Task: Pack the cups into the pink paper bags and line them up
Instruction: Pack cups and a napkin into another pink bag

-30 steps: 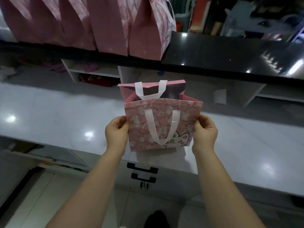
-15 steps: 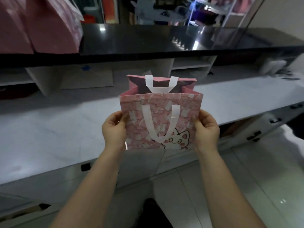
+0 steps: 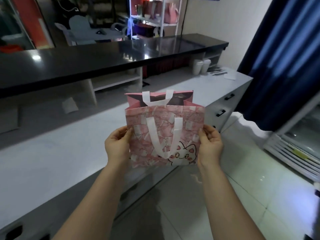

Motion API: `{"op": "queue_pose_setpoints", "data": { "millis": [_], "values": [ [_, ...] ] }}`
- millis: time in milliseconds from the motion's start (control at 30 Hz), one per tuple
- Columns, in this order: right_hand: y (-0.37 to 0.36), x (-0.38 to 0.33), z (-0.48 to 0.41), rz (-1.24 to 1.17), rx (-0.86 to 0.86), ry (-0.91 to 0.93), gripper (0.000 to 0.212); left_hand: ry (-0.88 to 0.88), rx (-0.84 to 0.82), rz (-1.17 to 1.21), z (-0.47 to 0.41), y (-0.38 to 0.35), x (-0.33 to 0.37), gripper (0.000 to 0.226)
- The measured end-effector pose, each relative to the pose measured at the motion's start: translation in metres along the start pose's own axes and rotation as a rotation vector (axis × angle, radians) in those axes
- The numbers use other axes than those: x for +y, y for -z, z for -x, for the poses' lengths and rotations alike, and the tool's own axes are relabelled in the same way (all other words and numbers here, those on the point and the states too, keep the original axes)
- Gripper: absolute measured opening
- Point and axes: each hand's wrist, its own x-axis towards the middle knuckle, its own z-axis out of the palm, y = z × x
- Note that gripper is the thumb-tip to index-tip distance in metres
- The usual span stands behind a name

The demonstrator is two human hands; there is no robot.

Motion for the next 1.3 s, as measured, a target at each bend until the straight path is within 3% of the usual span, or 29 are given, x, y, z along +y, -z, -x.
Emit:
{"op": "queue_pose_setpoints", "data": {
  "millis": [200, 567, 700, 967, 1300],
  "values": [
    [0.086, -0.040, -0.108, -0.003, 0.141, 0.093, 0.016, 0.015, -0.150, -0.042, 0.000, -0.154, -0.029, 0.005],
    [0.138, -0.029, -0.260, -0.014, 0.264, 0.050, 0.011, 0.083, -0.210, -0.092, -0.049, -0.312, -0.086, 0.018],
    [0.122, -0.021, -0.331, -0.006, 0.266, 0.099, 0.015, 0.055, -0.208, -0.088, -0.108, -0.369, -0.097, 0.025],
    [0.036, -0.019, -0.509, 0.056, 0.137, 0.130, 0.017, 0.044, -0.217, -0.030, -0.264, -0.482, -0.084, 0.010],
    [-0.060, 0.036, -0.666, 0.139, -0.123, 0.003, 0.017, -0.035, 0.046, -0.018, -0.395, -0.517, -0.104, 0.017]
  ]
}}
